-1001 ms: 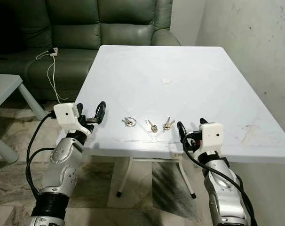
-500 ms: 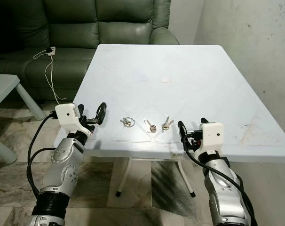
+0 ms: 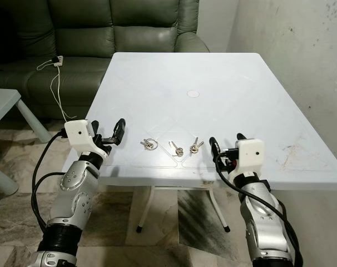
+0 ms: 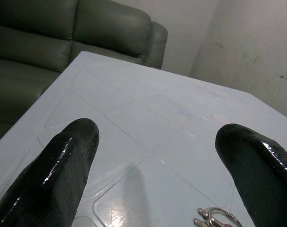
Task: Hang keys on a hook
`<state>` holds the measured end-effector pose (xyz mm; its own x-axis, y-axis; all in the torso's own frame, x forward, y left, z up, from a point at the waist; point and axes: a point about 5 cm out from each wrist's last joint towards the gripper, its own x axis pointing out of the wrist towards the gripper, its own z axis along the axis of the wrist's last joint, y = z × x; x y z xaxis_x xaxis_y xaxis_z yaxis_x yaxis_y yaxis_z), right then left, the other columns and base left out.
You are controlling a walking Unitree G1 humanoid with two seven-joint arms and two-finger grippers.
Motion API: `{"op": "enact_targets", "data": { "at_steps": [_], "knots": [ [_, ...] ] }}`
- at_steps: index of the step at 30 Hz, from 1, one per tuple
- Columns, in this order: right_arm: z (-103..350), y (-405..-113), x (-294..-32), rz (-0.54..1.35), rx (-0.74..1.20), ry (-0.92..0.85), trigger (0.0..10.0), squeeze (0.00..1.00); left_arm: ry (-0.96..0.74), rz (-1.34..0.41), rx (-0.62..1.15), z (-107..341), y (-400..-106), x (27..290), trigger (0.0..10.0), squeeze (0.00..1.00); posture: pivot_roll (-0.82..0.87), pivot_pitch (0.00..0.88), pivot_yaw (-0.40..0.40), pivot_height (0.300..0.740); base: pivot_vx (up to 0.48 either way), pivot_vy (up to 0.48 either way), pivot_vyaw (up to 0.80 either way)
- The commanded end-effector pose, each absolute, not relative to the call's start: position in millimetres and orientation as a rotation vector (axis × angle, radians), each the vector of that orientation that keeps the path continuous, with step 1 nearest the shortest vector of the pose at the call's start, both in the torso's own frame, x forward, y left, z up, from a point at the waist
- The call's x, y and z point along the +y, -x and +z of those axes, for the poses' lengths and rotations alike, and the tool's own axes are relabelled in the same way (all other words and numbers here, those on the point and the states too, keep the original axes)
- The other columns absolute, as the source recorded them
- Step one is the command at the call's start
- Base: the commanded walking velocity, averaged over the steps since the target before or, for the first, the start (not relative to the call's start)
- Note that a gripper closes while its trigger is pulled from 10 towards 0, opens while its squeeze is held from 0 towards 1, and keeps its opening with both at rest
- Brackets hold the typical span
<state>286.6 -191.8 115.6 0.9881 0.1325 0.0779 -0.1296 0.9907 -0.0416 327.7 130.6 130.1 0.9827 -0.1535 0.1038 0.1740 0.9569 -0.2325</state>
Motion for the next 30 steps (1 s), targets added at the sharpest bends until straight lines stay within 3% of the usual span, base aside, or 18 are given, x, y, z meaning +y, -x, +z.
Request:
{"op": "enact_targets", "data": {
  "at_steps": [1,14,30],
  "knots": [
    [116,-289,-191,0.133,-0.076,0.041,10.0,0.00,0.228,-0.180,-0.097,134,-330,129,10.0,0.00,-0.16,0.001,-0.021,0.740,0.000,0.000,0.00],
    [122,-299,-190,0.129,-0.086,0.042,10.0,0.00,0.212,-0.213,-0.085,135,-334,123,10.0,0.00,-0.14,0.000,-0.033,0.740,0.000,0.000,0.00],
    [126,-308,-186,0.179,-0.061,0.063,10.0,0.00,0.235,-0.226,0.008,104,-302,100,10.0,0.00,-0.10,0.022,-0.063,0.740,0.000,0.000,0.00]
  ]
}}
